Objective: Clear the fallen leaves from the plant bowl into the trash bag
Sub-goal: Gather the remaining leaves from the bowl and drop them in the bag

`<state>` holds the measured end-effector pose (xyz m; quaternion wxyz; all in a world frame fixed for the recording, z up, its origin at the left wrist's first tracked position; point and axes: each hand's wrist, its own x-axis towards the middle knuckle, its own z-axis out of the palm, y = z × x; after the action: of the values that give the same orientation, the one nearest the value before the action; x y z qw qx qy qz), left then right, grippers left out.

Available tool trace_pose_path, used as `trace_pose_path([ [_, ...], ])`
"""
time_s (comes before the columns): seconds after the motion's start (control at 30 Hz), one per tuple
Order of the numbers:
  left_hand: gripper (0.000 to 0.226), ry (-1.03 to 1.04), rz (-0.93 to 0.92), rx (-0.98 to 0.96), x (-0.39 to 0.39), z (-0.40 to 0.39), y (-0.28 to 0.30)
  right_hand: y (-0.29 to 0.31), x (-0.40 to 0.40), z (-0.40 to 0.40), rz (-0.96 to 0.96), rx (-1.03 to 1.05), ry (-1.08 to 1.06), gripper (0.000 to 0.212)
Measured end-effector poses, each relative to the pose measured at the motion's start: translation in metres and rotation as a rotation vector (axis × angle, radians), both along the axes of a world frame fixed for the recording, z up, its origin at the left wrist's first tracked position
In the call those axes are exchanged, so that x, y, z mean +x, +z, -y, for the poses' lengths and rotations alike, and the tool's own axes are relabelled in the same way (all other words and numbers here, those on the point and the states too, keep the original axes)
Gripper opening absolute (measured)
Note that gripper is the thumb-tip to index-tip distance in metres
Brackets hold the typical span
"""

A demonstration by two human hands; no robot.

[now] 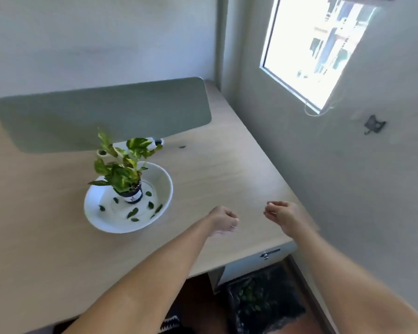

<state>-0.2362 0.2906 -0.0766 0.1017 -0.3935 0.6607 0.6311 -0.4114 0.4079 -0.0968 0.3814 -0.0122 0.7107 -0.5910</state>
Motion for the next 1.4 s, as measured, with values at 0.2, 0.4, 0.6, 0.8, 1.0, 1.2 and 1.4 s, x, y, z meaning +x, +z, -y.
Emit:
trace_pose_path([
  [0.2,0.016,0.206,0.066,-0.012,0.108,0.092,-0.007,0.008,0.064,0.123,-0.025,0.003,0.225,0.004],
  [0.4,0.018,0.295,0.235,-0.132,0.215,0.188,-0.028,-0.006,0.14,0.229,-0.187,0.154,0.462,0.02],
  [0.6,0.014,0.312,0.306,-0.46,0.243,0.245,-0.063,-0.024,0.194,0.28,-0.69,0.442,0.919,0.026],
  [0.8,0.051,0.28,0.346,-0.519,0.208,0.232,-0.09,-0.048,0.204,0.307,-0.807,0.586,1.223,0.073],
  [1.0,0.025,0.356,0.357,-0.641,0.196,0.225,-0.109,-0.066,0.203,0.319,-0.891,0.595,1.288,0.072],
  [1.2,0.02,0.161,0.379,-0.562,0.216,0.232,-0.109,-0.068,0.195,0.302,-0.983,0.467,1.446,0.015],
  [1.4,0.017,-0.002,0.515,-0.651,0.226,0.269,-0.079,-0.049,0.198,0.303,-1.042,0.552,1.644,0.025],
])
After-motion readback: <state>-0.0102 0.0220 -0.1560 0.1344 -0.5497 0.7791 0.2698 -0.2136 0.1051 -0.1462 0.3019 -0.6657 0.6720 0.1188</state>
